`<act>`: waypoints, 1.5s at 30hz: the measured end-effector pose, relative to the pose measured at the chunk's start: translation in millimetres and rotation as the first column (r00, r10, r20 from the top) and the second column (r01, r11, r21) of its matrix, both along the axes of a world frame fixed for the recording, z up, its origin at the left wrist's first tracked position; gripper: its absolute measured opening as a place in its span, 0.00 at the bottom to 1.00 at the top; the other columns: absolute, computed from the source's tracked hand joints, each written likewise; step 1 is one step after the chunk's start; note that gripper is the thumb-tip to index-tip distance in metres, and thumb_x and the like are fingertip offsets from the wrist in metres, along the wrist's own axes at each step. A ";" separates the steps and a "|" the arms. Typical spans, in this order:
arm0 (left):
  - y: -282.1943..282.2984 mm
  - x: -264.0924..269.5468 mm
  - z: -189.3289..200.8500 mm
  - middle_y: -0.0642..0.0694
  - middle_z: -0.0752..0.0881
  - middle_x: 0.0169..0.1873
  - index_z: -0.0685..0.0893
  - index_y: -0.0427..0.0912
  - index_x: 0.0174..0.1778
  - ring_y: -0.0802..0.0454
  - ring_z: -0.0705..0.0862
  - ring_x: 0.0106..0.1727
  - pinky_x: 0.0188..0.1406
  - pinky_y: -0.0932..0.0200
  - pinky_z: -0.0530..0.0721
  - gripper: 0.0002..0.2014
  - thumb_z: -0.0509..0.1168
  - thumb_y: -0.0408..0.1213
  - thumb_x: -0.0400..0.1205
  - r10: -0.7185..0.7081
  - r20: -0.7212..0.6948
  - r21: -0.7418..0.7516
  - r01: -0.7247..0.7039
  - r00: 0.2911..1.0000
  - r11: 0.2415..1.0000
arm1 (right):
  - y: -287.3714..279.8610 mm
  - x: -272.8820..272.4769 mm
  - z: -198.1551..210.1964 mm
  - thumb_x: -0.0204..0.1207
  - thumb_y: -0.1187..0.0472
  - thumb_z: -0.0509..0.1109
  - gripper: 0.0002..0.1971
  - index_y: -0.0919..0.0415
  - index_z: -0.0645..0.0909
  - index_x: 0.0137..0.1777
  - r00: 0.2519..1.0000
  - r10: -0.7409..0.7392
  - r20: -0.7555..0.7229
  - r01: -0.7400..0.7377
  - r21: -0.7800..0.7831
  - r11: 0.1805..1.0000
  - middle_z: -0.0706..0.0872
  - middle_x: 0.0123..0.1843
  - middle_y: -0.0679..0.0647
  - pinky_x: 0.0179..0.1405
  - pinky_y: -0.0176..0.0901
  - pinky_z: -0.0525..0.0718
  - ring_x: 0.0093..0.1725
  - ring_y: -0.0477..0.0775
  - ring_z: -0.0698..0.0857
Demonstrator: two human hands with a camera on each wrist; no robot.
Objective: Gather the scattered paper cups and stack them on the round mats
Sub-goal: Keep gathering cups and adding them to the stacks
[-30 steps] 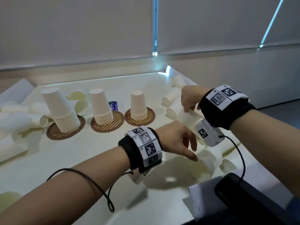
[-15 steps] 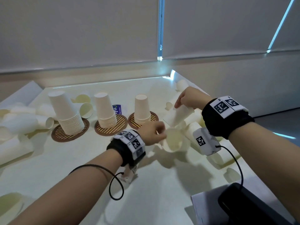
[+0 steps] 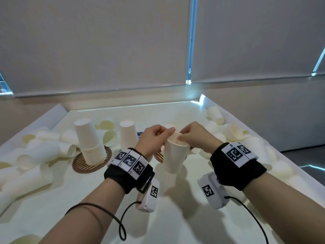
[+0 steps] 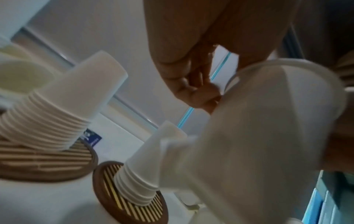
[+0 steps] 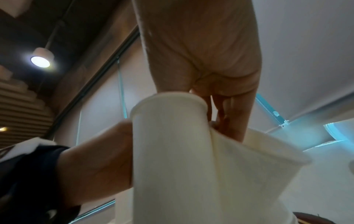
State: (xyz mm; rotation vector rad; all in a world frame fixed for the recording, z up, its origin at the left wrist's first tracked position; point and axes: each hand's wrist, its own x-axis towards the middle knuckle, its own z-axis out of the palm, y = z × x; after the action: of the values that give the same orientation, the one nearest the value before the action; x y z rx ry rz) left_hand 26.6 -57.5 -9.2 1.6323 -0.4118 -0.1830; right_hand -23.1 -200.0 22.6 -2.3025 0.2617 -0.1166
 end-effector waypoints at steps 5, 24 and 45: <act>5.5 5.4 -13.6 0.51 0.84 0.52 0.79 0.54 0.57 0.53 0.85 0.52 0.56 0.49 0.86 0.35 0.78 0.58 0.54 -0.133 0.068 0.088 0.127 0.989 0.988 | -10.5 15.2 -2.3 0.74 0.68 0.69 0.12 0.81 0.84 0.48 0.990 -0.119 0.073 0.091 0.310 0.947 0.85 0.46 0.76 0.41 0.48 0.86 0.43 0.61 0.85; 18.0 20.5 -7.7 0.52 0.86 0.50 0.83 0.56 0.53 0.55 0.85 0.50 0.43 0.65 0.83 0.36 0.79 0.56 0.47 -0.086 0.112 0.258 0.055 0.990 0.964 | -11.8 16.6 -6.1 0.83 0.68 0.57 0.13 0.59 0.84 0.51 0.988 -0.015 0.151 -0.063 0.498 0.865 0.83 0.59 0.60 0.50 0.47 0.80 0.59 0.60 0.79; -47.1 46.7 9.7 0.42 0.76 0.69 0.76 0.54 0.72 0.42 0.75 0.71 0.65 0.49 0.76 0.26 0.67 0.51 0.78 -0.022 0.356 0.684 -0.245 0.934 0.687 | -110.0 -27.4 10.5 0.68 0.54 0.79 0.23 0.56 0.82 0.63 0.975 -0.115 -0.190 0.065 -0.252 0.966 0.83 0.49 0.47 0.52 0.40 0.76 0.54 0.51 0.81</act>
State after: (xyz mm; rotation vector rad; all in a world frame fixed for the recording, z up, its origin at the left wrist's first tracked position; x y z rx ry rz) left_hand 73.2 -104.6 0.5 2.4960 -0.5371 0.0531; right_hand -50.6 -310.0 33.1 -2.5512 0.4812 0.0439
